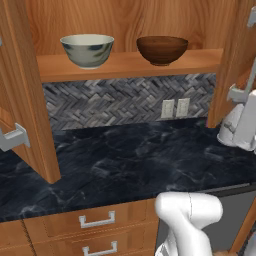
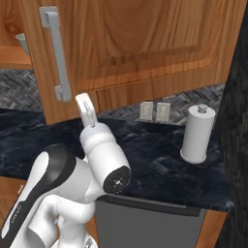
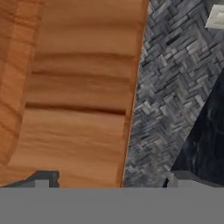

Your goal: Open the cabinet. Pick the bowls from the counter and place them in the cabinet. Then close the cabinet.

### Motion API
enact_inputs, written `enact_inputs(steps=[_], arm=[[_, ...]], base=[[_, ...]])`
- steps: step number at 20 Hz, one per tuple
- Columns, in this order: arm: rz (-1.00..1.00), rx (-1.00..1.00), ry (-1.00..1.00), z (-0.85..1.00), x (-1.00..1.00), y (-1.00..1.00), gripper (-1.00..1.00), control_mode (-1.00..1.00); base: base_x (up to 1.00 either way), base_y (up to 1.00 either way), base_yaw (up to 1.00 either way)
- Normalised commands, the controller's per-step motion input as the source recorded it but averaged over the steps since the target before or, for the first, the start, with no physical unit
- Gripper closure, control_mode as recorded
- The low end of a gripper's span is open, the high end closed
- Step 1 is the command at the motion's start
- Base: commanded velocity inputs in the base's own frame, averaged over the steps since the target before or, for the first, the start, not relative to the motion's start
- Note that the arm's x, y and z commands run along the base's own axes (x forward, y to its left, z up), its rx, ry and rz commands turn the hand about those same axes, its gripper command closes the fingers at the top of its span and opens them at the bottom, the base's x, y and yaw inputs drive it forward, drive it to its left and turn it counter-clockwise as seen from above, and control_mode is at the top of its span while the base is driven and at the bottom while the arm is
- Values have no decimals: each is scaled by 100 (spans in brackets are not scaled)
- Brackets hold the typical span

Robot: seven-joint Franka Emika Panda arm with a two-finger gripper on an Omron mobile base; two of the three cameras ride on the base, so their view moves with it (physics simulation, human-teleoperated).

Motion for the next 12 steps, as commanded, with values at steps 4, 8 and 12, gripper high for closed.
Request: enact_inputs(steps=[4, 8, 12], arm=[[-11, 0, 1, 0, 100, 16, -100, -100], [-19, 0, 8, 0, 100, 17, -100, -100], [-28, 0, 19, 0, 97, 15, -100, -100]], base=[[0, 0, 0], [0, 0, 0], [0, 0, 0]])
